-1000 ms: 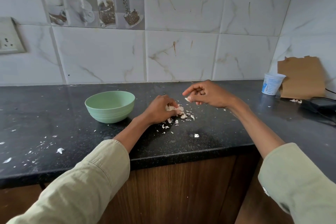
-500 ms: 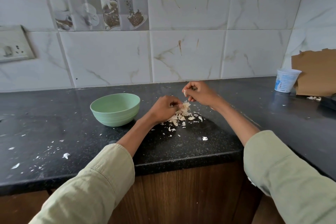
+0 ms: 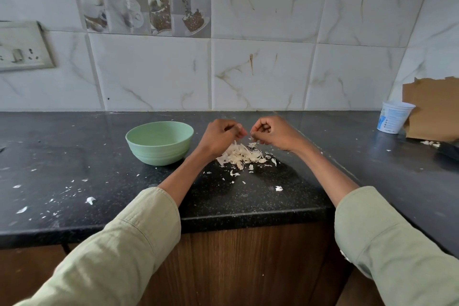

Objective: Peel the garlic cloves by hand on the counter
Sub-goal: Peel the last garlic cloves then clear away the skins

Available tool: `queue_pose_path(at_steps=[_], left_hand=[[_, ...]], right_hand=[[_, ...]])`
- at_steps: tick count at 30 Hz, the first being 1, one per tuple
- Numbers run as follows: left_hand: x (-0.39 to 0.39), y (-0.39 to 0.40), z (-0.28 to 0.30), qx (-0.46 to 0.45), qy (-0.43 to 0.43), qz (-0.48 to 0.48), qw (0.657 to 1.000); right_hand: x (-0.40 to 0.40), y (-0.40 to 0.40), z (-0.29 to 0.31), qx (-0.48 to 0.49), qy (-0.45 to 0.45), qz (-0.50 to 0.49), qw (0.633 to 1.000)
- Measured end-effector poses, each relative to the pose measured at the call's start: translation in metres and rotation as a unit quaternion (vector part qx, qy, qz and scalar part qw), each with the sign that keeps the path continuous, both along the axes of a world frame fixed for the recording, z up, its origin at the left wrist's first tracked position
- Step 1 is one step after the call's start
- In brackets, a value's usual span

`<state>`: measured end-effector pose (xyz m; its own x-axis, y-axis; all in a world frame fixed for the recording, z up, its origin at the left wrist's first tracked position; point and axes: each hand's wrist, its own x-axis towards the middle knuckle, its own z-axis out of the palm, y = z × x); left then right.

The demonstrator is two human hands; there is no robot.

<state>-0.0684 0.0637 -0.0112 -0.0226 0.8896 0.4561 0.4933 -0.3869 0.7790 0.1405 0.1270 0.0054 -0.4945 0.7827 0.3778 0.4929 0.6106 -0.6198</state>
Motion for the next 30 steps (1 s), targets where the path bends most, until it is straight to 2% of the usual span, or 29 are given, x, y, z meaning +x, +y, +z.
queue_pose_path(at_steps=[8, 14, 18, 27, 30], left_hand=[[-0.004, 0.0055, -0.002, 0.001, 0.027, 0.037, 0.999], [0.0004, 0.0015, -0.0034, 0.024, 0.087, -0.004, 0.996], [-0.0006, 0.0002, -0.0001, 0.058, 0.073, -0.004, 0.996], [0.0007, 0.0024, 0.0007, 0.08, 0.069, 0.017, 0.994], [0.001, 0.0026, -0.0005, 0.084, 0.094, 0.023, 0.992]], right_hand=[[0.0015, -0.0017, 0.0006, -0.027, 0.027, 0.01, 0.999], [0.0019, -0.0049, 0.0036, -0.066, 0.099, 0.051, 0.992], [0.0028, -0.0058, 0.0065, -0.078, 0.13, 0.071, 0.986], [0.0024, -0.0061, 0.008, -0.07, 0.129, 0.065, 0.987], [0.0025, -0.0075, 0.0073, -0.062, 0.118, 0.063, 0.989]])
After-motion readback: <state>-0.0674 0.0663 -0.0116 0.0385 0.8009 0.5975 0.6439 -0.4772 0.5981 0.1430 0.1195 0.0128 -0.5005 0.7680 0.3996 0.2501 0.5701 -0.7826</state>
